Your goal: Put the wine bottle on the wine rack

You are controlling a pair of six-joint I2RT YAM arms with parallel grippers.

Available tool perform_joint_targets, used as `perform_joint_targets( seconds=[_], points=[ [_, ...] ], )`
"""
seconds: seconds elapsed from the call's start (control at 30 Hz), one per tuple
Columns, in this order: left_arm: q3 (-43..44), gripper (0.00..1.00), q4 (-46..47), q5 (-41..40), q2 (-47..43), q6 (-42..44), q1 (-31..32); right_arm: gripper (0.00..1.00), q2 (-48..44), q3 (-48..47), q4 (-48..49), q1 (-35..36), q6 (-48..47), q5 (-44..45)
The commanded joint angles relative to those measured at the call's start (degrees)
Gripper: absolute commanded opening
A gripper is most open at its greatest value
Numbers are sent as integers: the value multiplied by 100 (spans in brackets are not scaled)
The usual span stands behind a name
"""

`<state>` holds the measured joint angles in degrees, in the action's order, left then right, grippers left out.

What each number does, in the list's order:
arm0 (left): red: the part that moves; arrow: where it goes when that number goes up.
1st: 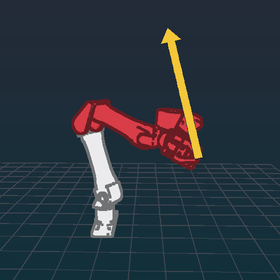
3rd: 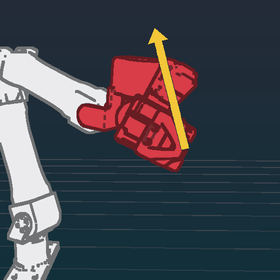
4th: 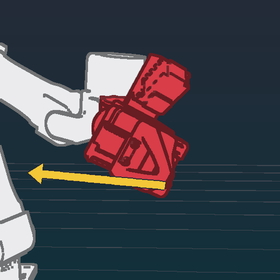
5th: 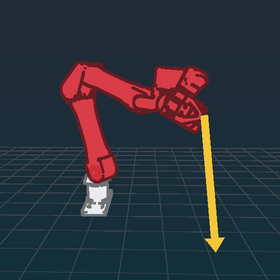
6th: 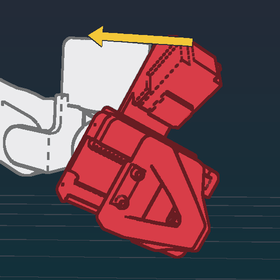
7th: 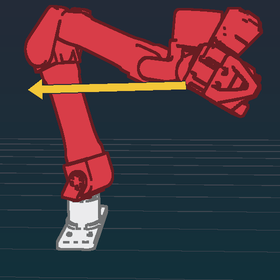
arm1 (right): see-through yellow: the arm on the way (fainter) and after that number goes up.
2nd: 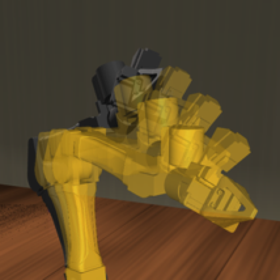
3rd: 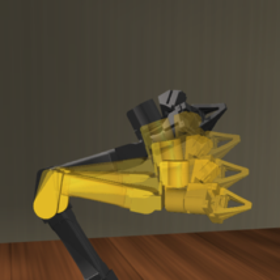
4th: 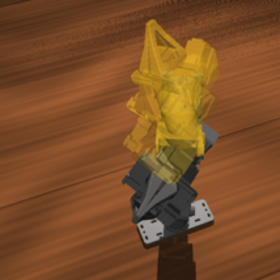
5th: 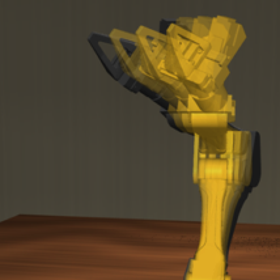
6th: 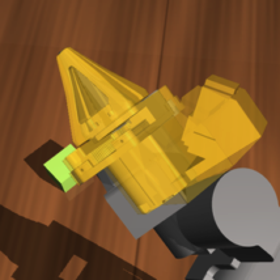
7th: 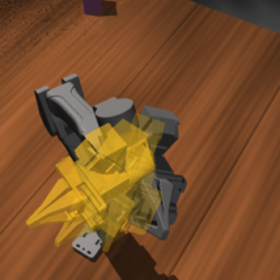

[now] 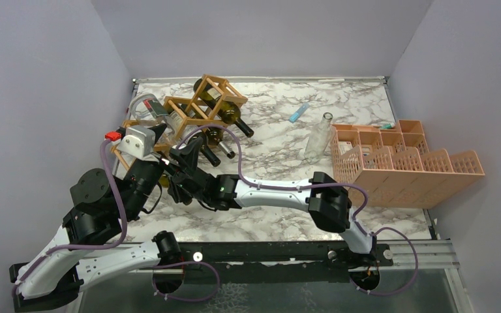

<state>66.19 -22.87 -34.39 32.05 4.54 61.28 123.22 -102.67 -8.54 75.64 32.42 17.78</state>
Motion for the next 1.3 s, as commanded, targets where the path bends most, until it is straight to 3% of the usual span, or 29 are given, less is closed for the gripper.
perform_joint_targets(
  seconds=[0.0,0.2,0.6,0.97,1.27],
  points=[
    [35,99,14,-173,-60,57,29,28,-25,-28,1085,-27,-111,422],
    [34,99,5,-172,-53,47,33,28,59,-51,1443,-27,-148,511],
    [23,99,4,-208,-27,-6,31,34,533,-679,1215,-38,-418,569],
    [-15,99,10,-208,-32,-66,33,47,609,-737,1231,-83,-474,675],
    [10,99,-14,-226,-26,-93,27,47,700,-878,1109,-153,-485,440]
  ],
)
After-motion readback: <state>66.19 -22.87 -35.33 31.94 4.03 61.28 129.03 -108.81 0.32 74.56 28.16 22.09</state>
